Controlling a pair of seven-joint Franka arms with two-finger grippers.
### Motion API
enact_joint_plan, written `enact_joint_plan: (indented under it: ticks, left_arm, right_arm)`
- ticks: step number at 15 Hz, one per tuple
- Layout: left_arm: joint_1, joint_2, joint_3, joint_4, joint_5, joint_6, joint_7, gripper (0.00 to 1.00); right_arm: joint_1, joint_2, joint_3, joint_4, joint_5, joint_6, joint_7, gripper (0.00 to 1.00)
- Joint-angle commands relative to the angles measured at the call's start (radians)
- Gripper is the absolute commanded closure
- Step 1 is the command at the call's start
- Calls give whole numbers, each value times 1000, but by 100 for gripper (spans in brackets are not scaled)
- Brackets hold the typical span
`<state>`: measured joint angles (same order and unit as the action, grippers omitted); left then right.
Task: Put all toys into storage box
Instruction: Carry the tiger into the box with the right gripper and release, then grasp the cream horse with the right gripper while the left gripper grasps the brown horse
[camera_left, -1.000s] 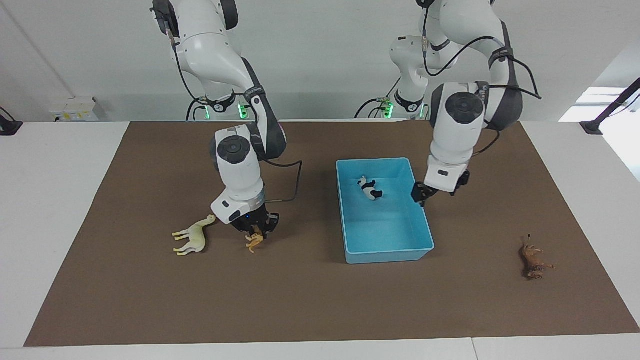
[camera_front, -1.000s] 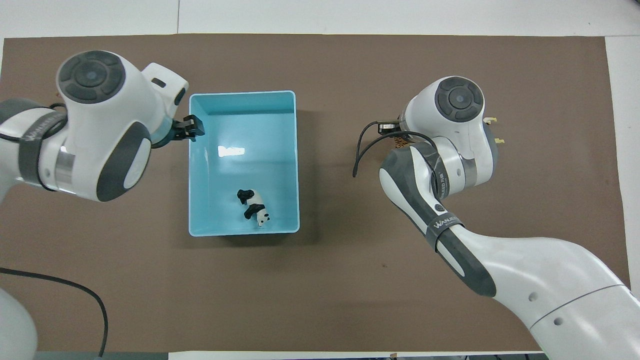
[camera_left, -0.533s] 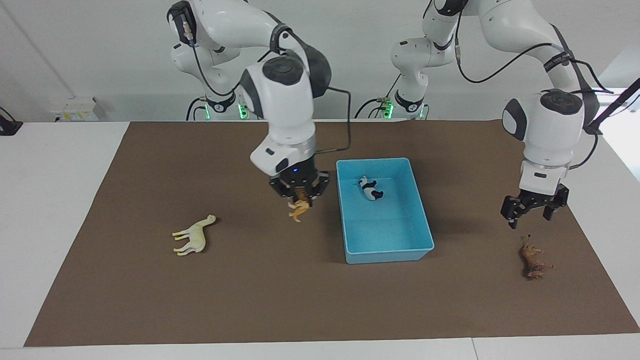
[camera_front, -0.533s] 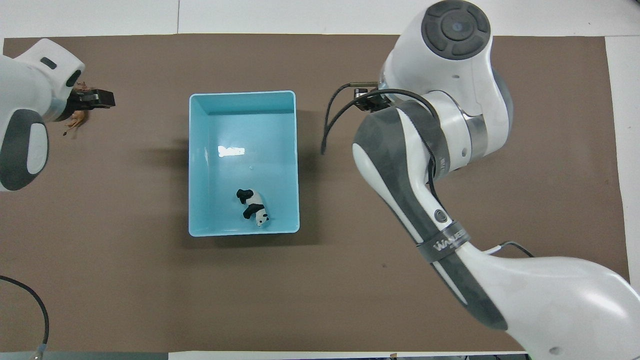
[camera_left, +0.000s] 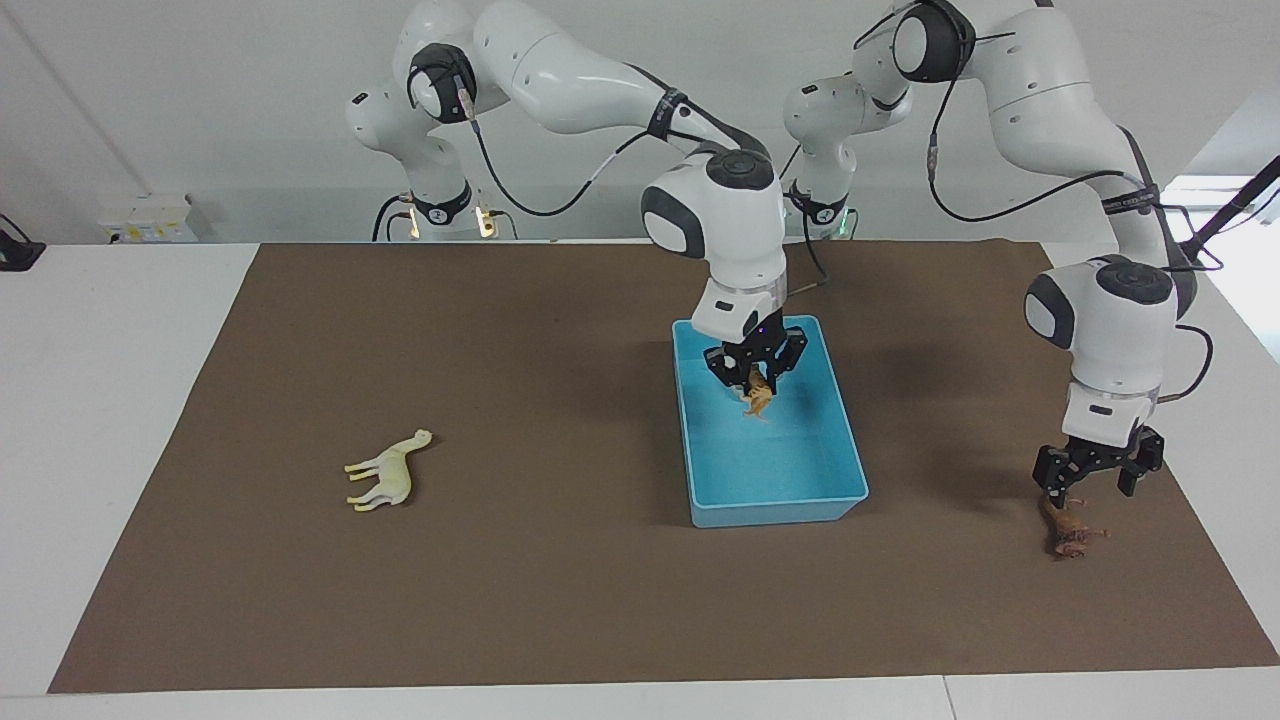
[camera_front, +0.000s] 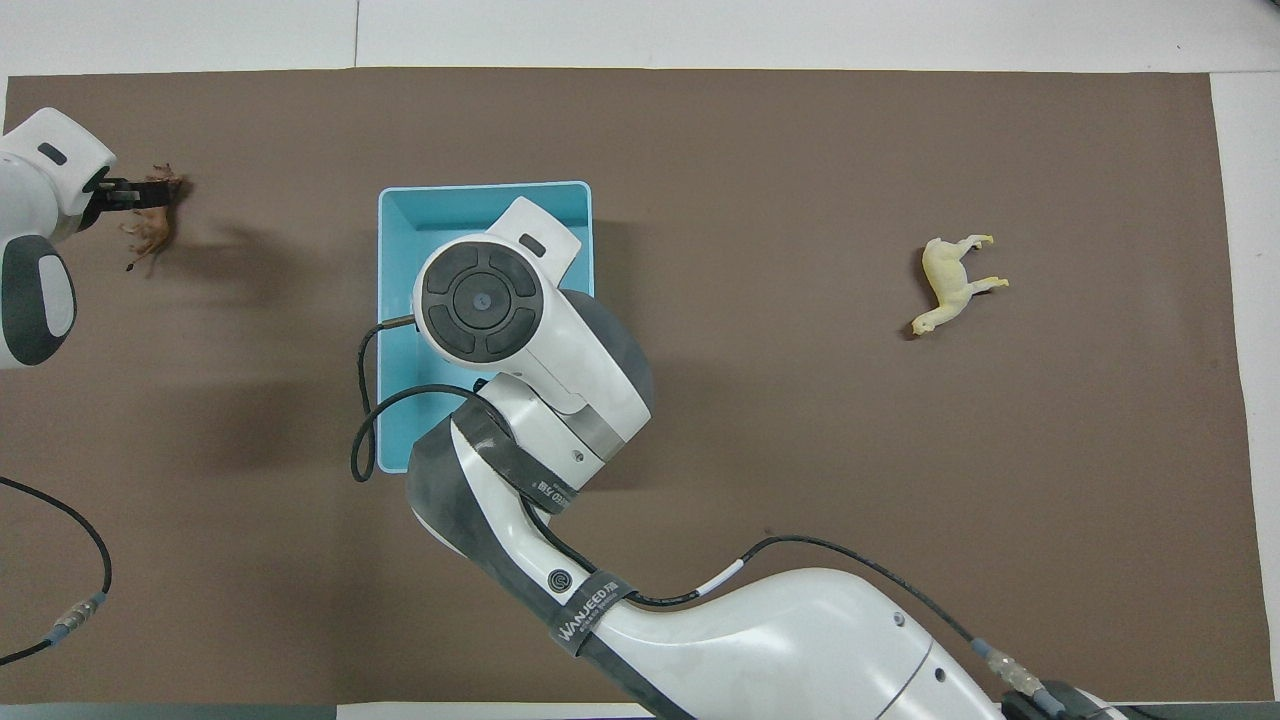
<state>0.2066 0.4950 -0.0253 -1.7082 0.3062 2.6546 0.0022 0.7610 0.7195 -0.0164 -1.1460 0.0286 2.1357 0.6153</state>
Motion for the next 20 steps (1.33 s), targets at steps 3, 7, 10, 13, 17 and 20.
enact_joint_plan:
  ticks: [3, 7, 10, 13, 17, 20]
  left_arm:
    - [45, 68, -10, 30, 25, 88, 33, 0]
    - [34, 89, -24, 36, -73, 79, 35, 0]
    - [40, 99, -24, 33, -73, 76, 56, 0]
    - [37, 99, -24, 33, -85, 74, 55, 0]
    - [42, 100, -22, 24, -85, 77, 56, 0]
    - [56, 94, -18, -22, -81, 83, 81, 0]
  right_arm:
    - [1, -37, 3, -54, 20, 12, 113, 0]
    - [-19, -38, -14, 0, 11, -95, 193, 0]
    - [-70, -92, -80, 23, 10, -184, 187, 0]
    - [-181, -141, -91, -12, -19, -247, 134, 0]
    - [-319, -245, -94, -209, -58, -260, -73, 0]
    - [-446, -362, -96, -473, -59, -90, -317, 0]
